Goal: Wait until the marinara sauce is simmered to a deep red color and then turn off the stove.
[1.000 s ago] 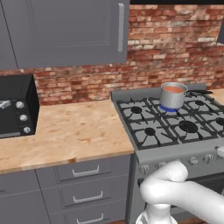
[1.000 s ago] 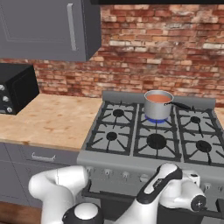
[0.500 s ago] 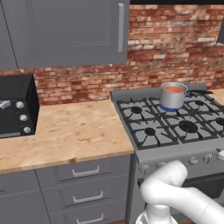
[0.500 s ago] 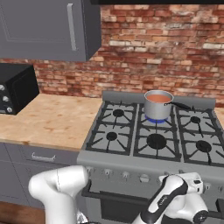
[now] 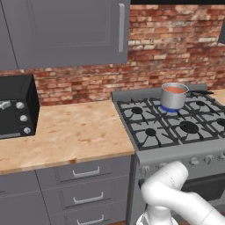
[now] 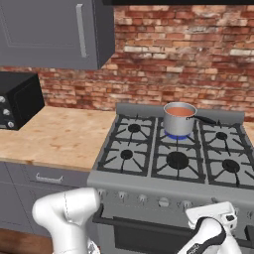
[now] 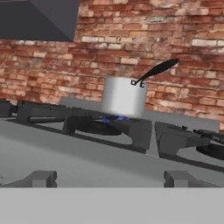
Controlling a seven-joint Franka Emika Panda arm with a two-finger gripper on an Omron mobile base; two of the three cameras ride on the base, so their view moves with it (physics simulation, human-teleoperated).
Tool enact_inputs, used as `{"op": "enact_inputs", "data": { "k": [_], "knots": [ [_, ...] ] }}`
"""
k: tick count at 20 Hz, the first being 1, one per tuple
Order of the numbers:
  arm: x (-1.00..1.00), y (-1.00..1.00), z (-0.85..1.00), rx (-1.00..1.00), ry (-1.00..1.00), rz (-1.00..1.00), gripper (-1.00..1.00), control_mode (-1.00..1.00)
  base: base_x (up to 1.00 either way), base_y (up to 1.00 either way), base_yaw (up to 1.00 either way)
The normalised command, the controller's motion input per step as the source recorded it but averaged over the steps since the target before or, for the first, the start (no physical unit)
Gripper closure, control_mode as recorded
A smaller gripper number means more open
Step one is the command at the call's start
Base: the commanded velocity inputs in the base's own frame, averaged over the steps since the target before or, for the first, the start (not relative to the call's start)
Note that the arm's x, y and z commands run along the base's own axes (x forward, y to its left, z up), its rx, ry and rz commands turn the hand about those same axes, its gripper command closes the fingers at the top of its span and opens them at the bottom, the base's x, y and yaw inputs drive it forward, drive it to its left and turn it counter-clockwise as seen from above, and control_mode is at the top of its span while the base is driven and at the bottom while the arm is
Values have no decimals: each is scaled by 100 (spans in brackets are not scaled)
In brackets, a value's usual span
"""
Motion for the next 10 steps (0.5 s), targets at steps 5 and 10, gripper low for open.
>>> {"op": "enact_inputs", "data": {
  "k": [5,10],
  "knots": [
    [-28,-1,-4,-2,-14,-3,-100,-100,0,0,0],
    [-19,-16,-26,-6,-13,-2,-100,-100,0,0,0]
  ]
}}
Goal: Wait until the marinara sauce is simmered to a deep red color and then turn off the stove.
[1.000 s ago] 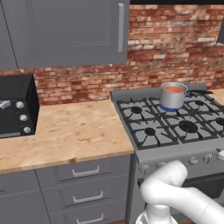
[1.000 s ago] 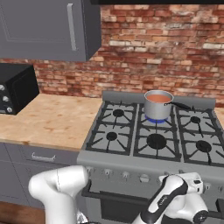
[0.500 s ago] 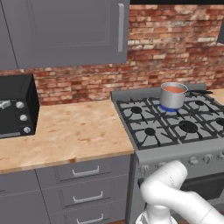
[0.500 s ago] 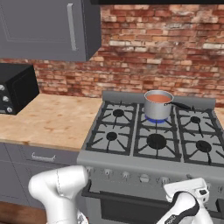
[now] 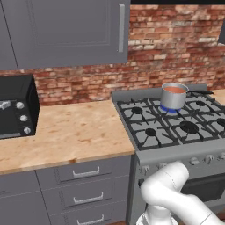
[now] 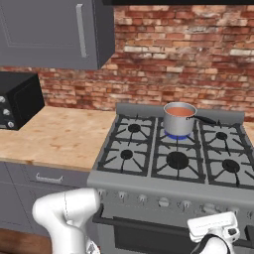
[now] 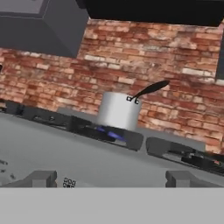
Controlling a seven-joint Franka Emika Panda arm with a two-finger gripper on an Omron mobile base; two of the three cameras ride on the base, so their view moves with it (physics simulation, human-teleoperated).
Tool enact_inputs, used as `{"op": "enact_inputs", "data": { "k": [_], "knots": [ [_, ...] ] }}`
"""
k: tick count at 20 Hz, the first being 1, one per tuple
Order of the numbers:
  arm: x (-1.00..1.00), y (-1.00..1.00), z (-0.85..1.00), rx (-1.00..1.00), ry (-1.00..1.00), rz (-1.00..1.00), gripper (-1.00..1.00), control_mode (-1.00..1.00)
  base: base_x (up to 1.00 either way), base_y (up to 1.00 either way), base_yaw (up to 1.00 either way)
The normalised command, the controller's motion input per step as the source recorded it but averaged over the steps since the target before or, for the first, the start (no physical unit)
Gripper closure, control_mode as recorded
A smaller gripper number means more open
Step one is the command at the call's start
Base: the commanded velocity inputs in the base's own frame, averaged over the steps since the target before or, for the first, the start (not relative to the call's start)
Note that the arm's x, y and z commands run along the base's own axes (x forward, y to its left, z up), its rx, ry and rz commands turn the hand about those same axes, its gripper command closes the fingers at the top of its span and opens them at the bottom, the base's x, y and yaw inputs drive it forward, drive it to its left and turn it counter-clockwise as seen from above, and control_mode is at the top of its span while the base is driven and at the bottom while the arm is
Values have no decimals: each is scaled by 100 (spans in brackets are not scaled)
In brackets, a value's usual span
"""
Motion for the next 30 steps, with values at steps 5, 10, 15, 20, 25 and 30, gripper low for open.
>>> {"op": "enact_inputs", "data": {
  "k": [5,10,15,20,25,30],
  "knots": [
    [-15,-6,-25,-2,-9,-19,-100,-100,0,0,0],
    [-5,-1,-4,0,-4,-22,-100,-100,0,0,0],
    [0,0,-1,-1,-2,-12,-100,-100,0,0,0],
    [0,0,-7,-2,-4,3,-100,-100,0,0,0],
    [0,-1,-17,0,0,3,-100,-100,0,0,0],
    [0,-1,-17,0,0,1,-100,-100,0,0,0]
  ]
}}
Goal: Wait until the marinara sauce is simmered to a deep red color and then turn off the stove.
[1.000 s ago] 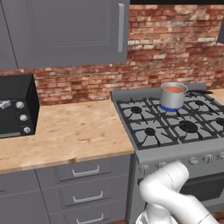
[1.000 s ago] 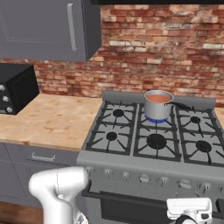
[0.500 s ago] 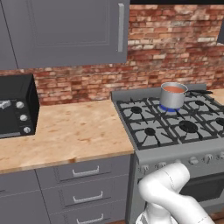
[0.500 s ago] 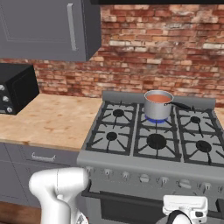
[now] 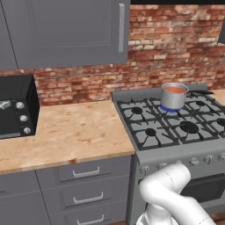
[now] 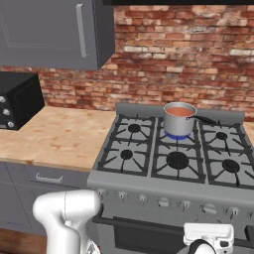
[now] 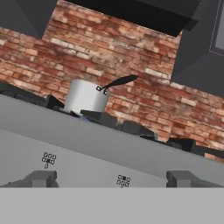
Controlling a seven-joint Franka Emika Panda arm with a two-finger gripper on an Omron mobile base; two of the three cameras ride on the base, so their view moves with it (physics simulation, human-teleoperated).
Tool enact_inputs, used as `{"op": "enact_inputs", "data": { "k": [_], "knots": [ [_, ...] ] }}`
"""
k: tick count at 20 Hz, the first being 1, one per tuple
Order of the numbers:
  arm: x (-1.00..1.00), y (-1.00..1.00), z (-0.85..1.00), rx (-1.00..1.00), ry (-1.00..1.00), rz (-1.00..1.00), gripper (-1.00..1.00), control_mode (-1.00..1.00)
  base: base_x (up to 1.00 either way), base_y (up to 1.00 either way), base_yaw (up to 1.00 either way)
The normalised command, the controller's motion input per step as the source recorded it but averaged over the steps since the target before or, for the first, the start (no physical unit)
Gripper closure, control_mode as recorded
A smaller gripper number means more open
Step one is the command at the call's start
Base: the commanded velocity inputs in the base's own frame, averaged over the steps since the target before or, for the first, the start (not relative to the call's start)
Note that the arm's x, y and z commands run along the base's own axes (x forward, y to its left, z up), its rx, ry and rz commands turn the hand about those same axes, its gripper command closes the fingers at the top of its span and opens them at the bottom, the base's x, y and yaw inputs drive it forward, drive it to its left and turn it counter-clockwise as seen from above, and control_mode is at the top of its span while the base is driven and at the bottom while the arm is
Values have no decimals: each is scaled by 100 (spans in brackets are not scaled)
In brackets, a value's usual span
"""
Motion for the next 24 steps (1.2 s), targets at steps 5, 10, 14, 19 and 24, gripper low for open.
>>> {"op": "enact_inputs", "data": {
  "k": [5,10,14,19,24],
  "knots": [
    [0,-1,-10,-1,0,0,-100,-100,0,0,0],
    [0,-6,0,0,7,0,-100,-100,0,0,0],
    [0,-5,-2,0,9,0,-100,-100,0,0,0],
    [1,-1,-9,-1,7,0,-100,-100,0,0,0],
    [3,0,-10,-6,0,0,-100,-100,0,0,0]
  ]
}}
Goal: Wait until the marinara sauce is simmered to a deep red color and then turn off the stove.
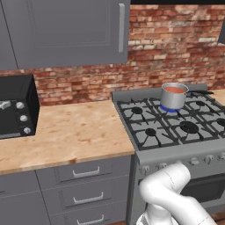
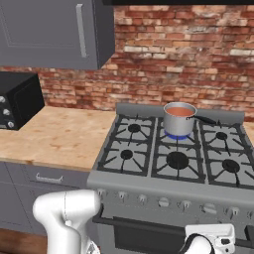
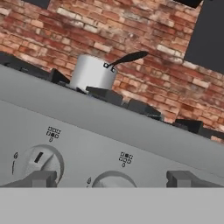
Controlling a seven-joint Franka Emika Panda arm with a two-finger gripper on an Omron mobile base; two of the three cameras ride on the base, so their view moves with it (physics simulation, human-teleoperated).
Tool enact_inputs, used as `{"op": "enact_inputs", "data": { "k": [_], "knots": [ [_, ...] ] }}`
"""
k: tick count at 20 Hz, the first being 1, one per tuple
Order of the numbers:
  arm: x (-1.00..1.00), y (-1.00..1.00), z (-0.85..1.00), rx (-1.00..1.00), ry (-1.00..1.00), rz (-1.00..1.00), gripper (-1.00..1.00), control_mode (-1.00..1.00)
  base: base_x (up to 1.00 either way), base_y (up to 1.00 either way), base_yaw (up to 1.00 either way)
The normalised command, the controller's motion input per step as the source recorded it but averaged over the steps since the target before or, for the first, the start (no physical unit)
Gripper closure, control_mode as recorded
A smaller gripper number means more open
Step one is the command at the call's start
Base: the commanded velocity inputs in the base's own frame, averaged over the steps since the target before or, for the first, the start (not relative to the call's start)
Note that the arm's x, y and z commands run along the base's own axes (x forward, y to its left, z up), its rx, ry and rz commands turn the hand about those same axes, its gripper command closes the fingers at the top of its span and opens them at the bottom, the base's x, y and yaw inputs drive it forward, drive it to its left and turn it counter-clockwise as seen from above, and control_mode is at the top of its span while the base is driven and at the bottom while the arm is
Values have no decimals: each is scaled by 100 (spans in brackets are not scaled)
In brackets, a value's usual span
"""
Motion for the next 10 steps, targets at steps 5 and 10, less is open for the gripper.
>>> {"op": "enact_inputs", "data": {
  "k": [5,10],
  "knots": [
    [10,0,-4,-10,0,0,-100,-100,0,0,0],
    [13,0,-16,-9,0,0,-100,-100,0,0,0]
  ]
}}
